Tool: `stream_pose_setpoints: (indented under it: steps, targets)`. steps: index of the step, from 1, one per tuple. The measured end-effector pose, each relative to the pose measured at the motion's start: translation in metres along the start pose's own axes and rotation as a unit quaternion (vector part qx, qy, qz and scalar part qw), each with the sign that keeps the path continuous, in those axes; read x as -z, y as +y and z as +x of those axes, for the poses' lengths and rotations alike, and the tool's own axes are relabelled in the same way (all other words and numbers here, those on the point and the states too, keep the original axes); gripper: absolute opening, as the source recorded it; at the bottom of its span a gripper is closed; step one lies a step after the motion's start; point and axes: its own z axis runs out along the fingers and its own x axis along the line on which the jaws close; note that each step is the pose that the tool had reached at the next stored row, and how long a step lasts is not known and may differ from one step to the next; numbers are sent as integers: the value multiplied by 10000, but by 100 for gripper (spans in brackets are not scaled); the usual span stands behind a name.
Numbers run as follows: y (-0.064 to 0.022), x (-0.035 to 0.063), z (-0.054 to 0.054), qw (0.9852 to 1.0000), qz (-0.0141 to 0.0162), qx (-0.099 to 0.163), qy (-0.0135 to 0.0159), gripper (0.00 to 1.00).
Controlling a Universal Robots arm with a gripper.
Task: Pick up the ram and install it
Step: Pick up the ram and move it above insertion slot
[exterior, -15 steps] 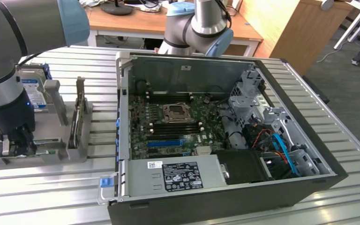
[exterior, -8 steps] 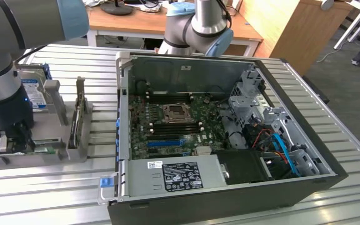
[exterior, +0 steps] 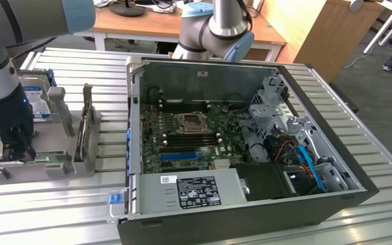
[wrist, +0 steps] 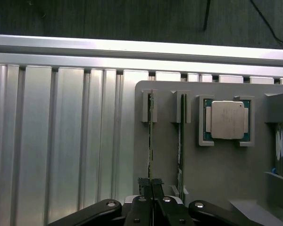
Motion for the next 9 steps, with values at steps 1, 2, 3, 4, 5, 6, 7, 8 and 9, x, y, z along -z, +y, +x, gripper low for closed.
stream_pose_setpoints:
  steps: [1,2,3,4,5,6,7,8,9]
  targets:
    - [1,22,-1,10000,1,0,-1,12]
    - [2,45,-1,10000,1,0,-1,12]
    - [3,68,-2,10000,1,0,-1,12]
    - [4,91,-2,10000,0,0,-1,12]
    - [5,116,-3,10000,0,0,-1,12]
    - [6,141,-3,10000,1,0,0,12]
    - [7,164,-3,10000,1,0,-1,12]
    - [8,188,-4,10000,1,0,0,12]
    - [8,210,-4,10000,1,0,0,12]
